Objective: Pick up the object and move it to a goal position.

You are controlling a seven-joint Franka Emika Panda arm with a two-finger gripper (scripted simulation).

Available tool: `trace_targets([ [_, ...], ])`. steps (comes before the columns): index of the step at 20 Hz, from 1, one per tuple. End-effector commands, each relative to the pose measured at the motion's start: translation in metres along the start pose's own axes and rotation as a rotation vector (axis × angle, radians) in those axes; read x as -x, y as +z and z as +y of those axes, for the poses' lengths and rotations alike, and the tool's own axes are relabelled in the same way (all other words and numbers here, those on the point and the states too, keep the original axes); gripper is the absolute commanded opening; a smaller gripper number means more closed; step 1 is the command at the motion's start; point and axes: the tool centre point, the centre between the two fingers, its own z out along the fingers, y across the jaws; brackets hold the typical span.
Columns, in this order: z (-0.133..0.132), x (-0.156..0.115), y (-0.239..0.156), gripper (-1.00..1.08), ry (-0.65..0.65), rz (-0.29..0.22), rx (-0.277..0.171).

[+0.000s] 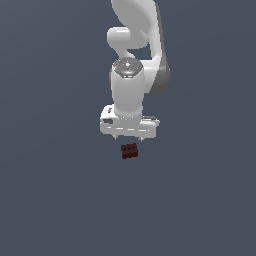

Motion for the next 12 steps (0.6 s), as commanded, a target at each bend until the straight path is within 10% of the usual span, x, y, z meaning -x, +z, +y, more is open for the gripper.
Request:
trace_targets([
  [1,-0.001,0.001,0.004,1.0,0.048,-0.002,-0.001],
  [12,-0.003,0.007,0.028,1.0,0.339,-0.014,-0.004],
])
